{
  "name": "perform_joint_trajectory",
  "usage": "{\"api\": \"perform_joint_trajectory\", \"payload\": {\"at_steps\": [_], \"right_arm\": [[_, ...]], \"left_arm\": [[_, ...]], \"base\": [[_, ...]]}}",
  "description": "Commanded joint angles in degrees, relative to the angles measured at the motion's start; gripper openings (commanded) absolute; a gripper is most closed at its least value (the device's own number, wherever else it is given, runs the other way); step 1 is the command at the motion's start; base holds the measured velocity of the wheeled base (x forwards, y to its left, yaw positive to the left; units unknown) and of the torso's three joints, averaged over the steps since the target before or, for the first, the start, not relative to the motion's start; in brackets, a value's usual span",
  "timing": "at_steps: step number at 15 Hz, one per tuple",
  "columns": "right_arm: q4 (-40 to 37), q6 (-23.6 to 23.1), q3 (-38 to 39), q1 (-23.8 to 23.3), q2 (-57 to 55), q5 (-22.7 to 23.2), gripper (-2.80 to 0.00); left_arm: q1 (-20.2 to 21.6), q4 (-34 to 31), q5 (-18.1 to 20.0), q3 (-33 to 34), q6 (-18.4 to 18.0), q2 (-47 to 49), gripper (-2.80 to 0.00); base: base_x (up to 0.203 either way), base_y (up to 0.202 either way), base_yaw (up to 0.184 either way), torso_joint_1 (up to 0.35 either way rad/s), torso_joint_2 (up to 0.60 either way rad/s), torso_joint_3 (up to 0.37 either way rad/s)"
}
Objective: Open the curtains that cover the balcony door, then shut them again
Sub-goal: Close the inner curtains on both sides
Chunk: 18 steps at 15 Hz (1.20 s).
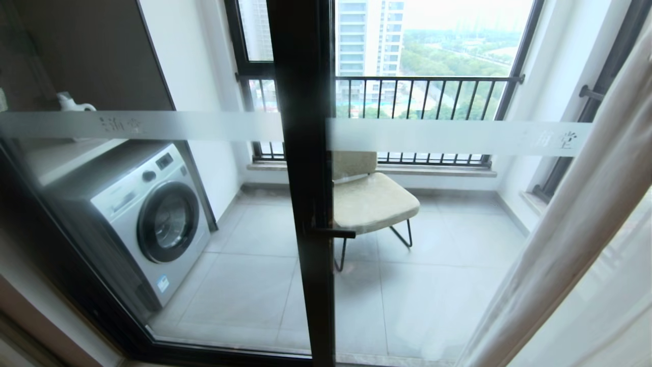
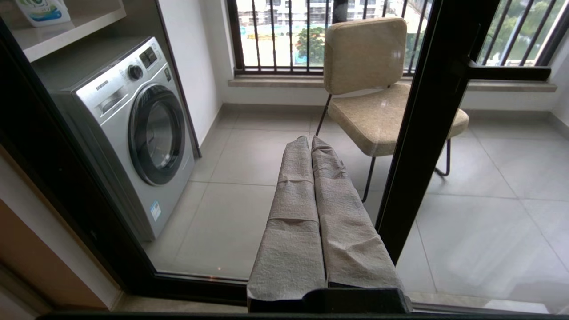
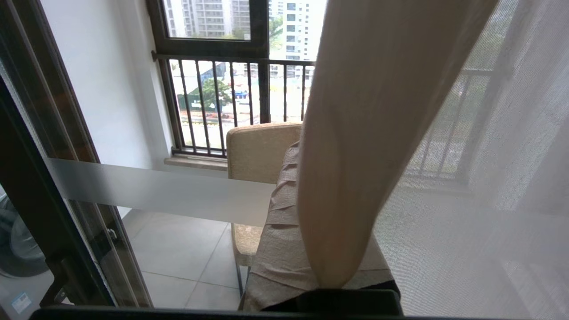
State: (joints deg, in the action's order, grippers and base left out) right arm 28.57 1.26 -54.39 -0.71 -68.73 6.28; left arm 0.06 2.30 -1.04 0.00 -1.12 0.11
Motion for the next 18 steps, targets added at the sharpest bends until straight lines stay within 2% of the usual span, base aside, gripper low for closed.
{"api": "perform_joint_trajectory", "payload": {"at_steps": [1, 18], "right_arm": [[0.17, -0.01, -0.45, 0.00, -0.53, 0.05, -2.80], [0.08, 0.03, -0.32, 0.00, 0.18, 0.05, -2.80]], "left_arm": [[0.03, 0.07, -0.02, 0.00, -0.02, -0.02, -2.80], [0.03, -0.02, -0.02, 0.00, -0.11, -0.02, -2.80]], "base": [[0.000, 0.191, 0.001, -0.002, 0.00, 0.002], [0.000, 0.192, 0.001, 0.002, 0.00, 0.003]]}}
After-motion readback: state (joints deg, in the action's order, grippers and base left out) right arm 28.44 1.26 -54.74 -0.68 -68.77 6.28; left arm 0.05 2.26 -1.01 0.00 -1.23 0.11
